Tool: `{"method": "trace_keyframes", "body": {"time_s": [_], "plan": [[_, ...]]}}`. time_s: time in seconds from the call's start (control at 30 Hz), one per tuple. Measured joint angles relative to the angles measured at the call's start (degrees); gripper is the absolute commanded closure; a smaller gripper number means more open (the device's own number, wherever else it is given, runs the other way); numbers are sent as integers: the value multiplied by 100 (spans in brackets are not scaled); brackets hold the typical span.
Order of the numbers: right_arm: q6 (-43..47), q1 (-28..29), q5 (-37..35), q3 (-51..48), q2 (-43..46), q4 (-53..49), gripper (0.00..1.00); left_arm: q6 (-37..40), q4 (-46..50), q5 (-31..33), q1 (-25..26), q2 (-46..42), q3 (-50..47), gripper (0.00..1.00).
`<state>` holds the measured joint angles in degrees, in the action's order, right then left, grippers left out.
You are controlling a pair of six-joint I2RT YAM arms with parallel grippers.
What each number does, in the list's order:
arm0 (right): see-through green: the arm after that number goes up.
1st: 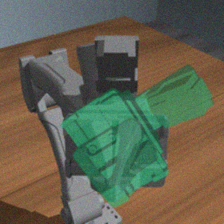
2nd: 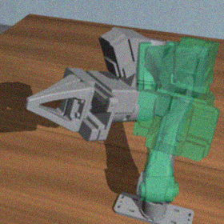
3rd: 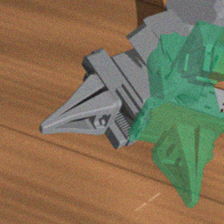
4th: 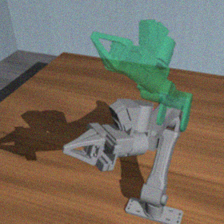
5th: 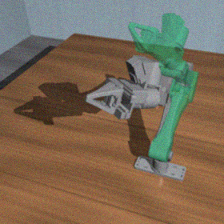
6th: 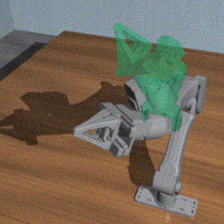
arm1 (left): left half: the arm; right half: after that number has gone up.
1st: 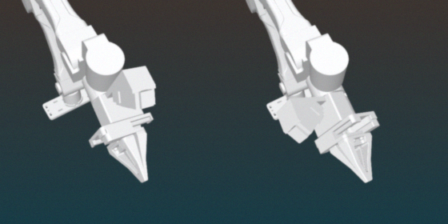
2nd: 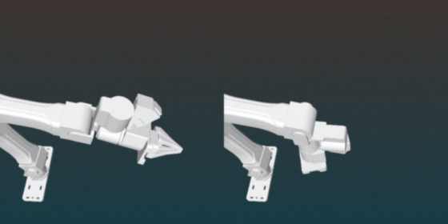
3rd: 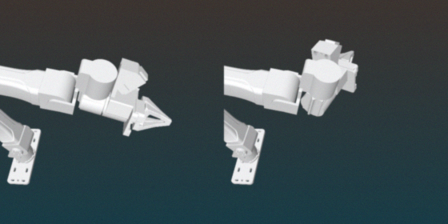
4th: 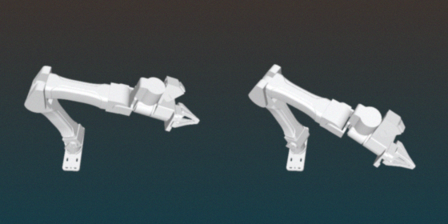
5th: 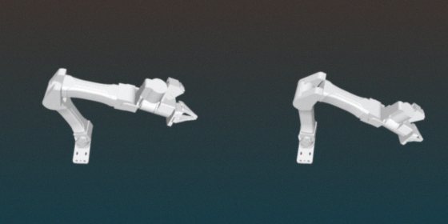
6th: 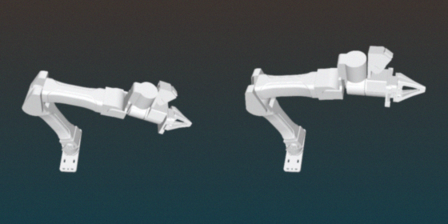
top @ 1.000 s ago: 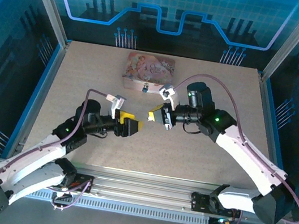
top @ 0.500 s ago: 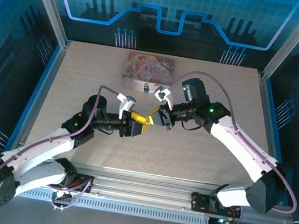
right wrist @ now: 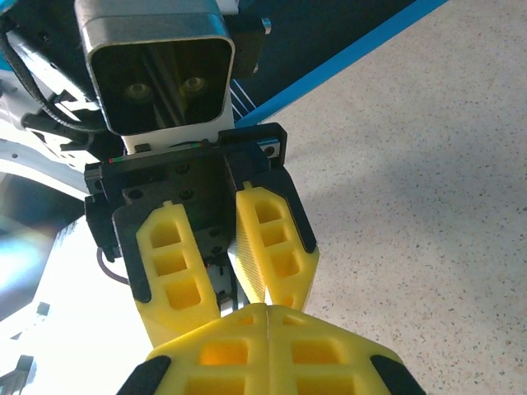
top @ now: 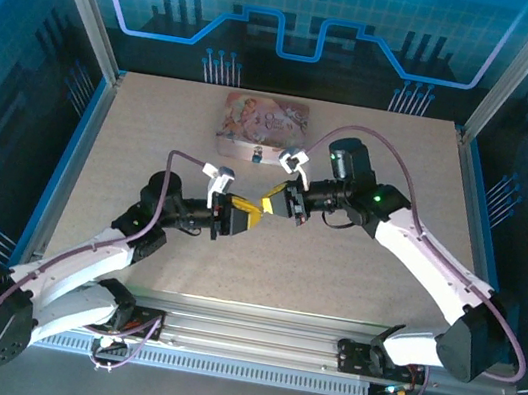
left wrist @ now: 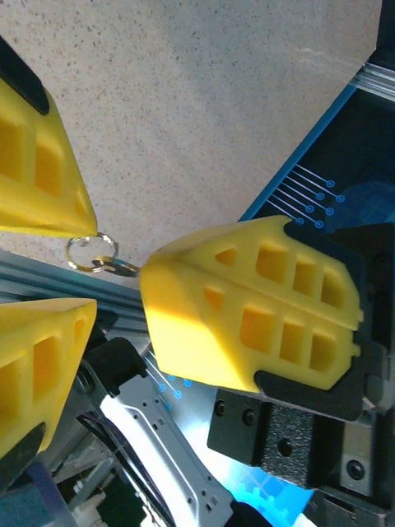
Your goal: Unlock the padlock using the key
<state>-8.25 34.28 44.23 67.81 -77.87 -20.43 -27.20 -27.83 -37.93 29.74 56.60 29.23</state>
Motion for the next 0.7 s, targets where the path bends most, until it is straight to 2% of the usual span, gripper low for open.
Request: {"method": "trace_keyframes", "body": {"time_s": [0.1, 0.23, 0.57, 0.7], "plan": [[-127, -2, -4, -131, 111, 197, 100, -146, -201, -11, -31, 39, -15, 78], [-295, -2, -26, -315, 229, 422, 100, -332, -426, -28, -35, 149, -15, 73], [-584, -2, -101, -535, 378, 850, 100, -619, -850, -164, -44, 420, -15, 72], [-660, -2, -190, -612, 448, 970, 100, -697, -879, -203, -44, 461, -15, 80]]}}
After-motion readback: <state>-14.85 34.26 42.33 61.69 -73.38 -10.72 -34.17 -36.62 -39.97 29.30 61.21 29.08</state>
